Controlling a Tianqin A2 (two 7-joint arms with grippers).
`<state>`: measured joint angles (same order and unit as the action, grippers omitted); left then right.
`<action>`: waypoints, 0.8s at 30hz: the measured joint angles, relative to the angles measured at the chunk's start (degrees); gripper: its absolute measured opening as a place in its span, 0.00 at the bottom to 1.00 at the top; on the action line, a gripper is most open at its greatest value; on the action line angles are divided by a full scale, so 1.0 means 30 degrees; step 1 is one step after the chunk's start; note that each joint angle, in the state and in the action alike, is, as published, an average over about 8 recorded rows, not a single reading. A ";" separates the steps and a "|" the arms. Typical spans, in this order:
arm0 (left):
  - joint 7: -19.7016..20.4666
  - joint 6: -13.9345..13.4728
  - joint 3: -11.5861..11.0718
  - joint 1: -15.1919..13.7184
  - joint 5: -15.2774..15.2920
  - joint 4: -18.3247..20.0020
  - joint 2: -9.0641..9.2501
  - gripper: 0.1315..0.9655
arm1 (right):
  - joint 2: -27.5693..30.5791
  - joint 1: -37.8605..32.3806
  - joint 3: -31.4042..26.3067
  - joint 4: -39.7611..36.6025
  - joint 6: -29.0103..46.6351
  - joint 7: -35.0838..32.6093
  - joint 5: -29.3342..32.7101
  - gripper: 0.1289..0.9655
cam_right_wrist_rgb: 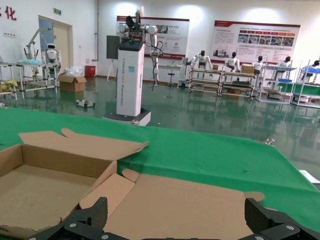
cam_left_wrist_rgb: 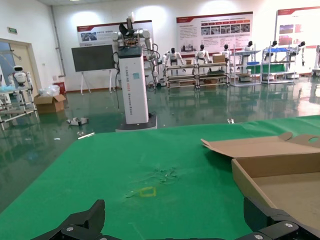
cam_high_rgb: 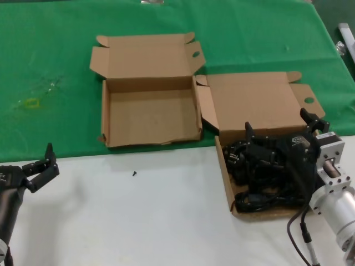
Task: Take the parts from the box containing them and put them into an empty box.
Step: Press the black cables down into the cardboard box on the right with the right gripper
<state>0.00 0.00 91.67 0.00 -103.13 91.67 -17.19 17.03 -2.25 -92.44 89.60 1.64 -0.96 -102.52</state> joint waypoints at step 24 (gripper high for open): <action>0.0000 0.0000 0.0000 0.0000 0.0000 0.0000 0.0000 0.99 | 0.0000 0.0000 0.0000 0.0000 0.0000 0.0000 0.0000 1.00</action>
<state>0.00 0.00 91.67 0.00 -103.13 91.67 -17.19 17.03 -2.25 -92.44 89.60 1.64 -0.96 -102.52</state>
